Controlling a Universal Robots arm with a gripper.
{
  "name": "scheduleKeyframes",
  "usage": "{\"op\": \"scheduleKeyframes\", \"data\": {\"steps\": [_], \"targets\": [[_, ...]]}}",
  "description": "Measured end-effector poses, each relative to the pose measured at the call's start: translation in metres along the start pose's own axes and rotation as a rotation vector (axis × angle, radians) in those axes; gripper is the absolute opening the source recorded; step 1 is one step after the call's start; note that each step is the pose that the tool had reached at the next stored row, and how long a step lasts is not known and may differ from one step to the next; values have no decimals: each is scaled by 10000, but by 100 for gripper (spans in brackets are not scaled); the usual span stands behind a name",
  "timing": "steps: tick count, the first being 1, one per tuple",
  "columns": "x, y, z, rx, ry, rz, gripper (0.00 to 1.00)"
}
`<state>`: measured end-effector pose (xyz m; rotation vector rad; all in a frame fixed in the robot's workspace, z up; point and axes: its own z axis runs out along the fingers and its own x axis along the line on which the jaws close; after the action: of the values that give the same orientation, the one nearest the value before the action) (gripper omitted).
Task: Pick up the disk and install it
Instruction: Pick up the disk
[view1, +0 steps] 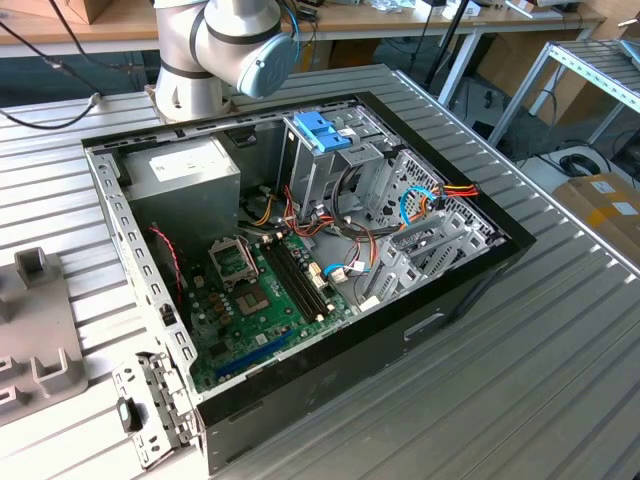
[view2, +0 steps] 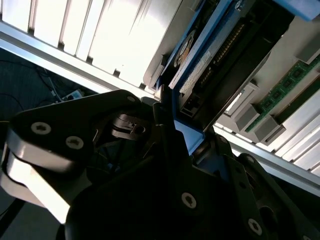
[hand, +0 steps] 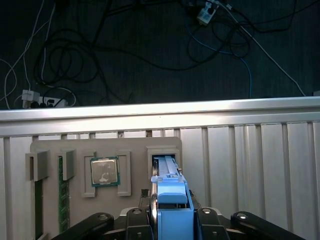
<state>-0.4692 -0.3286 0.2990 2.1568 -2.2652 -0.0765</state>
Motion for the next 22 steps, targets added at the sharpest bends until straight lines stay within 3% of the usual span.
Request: {"op": "scheduleKeyframes", "data": {"steps": [22], "targets": [[-1,2,-55,0,0,0,37]]}}
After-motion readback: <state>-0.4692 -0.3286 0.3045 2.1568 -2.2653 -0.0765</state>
